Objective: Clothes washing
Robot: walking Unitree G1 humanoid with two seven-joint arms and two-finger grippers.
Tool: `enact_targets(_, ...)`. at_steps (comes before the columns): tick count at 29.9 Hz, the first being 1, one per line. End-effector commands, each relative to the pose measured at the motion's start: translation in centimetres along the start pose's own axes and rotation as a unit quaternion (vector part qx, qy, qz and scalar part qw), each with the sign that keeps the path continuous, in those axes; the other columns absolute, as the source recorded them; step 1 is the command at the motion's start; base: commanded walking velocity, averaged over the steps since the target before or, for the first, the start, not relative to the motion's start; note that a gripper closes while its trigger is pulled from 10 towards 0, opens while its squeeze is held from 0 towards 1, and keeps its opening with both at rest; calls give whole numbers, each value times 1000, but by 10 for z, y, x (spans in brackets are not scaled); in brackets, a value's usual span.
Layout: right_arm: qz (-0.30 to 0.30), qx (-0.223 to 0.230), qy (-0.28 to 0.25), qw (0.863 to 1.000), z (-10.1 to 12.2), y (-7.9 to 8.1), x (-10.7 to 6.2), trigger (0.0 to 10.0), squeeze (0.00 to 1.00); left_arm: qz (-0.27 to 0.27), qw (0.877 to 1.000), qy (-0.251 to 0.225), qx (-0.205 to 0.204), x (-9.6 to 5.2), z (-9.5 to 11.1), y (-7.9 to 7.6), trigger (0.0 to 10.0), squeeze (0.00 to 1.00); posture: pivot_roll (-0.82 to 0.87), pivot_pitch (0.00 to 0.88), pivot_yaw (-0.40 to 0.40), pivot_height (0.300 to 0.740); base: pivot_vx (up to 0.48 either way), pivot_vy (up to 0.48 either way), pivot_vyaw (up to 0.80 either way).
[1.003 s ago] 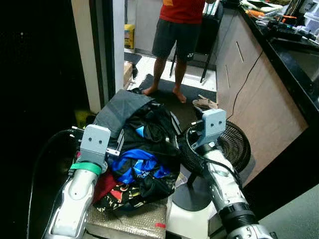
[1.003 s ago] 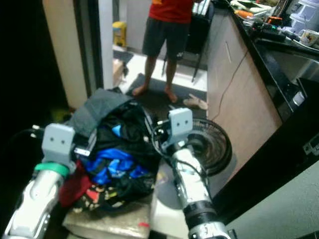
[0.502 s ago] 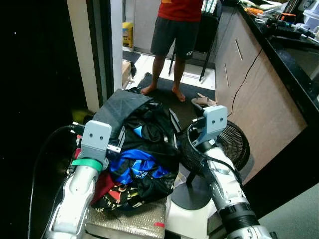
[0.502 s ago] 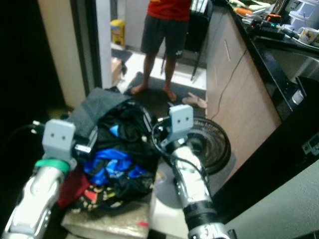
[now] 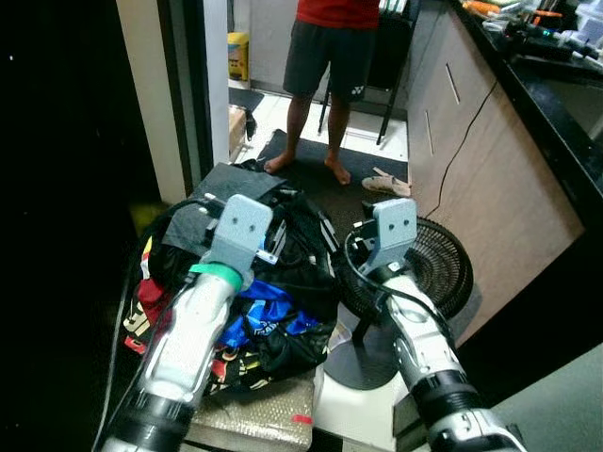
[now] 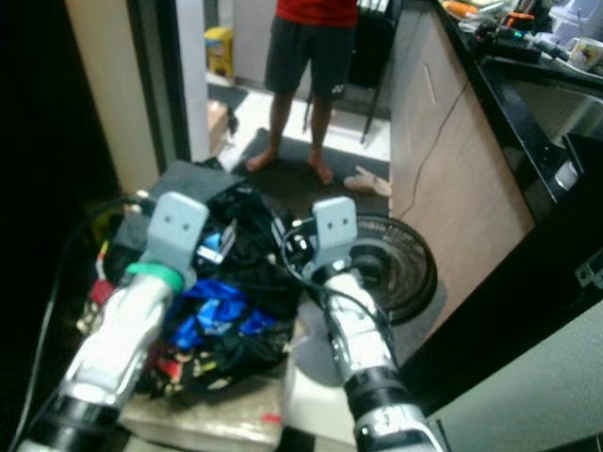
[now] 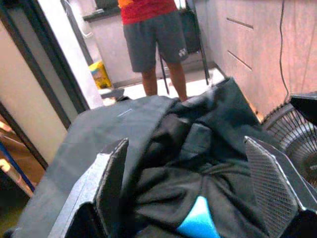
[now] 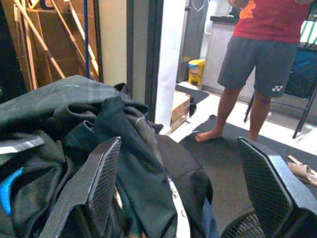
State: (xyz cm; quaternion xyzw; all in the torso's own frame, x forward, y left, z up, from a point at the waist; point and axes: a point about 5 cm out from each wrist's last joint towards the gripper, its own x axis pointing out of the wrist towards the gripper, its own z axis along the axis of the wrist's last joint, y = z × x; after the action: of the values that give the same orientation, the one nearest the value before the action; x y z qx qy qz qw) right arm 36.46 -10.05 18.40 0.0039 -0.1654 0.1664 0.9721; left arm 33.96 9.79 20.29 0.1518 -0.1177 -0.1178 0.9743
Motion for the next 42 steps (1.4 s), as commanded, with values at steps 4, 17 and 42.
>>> enact_targets(4, -13, -1, 8, 1000, -4, -4, -4, 10000, 0, -31, 999, 20, 20, 2, -8, -4, 10000, 0, 106, 115, -7, 740, 0, 0, 0)
enact_targets(17, -69, 4, 25, 997, -23, -10, -23, 10000, 0, -51, 994, 72, 63, 8, -36, 12, 10000, 0, 47, 125, 98, 740, 0, 0, 0)
enact_targets(42, -67, -38, 79, 994, -39, -23, -31, 10000, 0, -99, 977, 173, 70, -26, -92, 2, 6000, 0, 66, 153, 46, 740, 0, 0, 0)
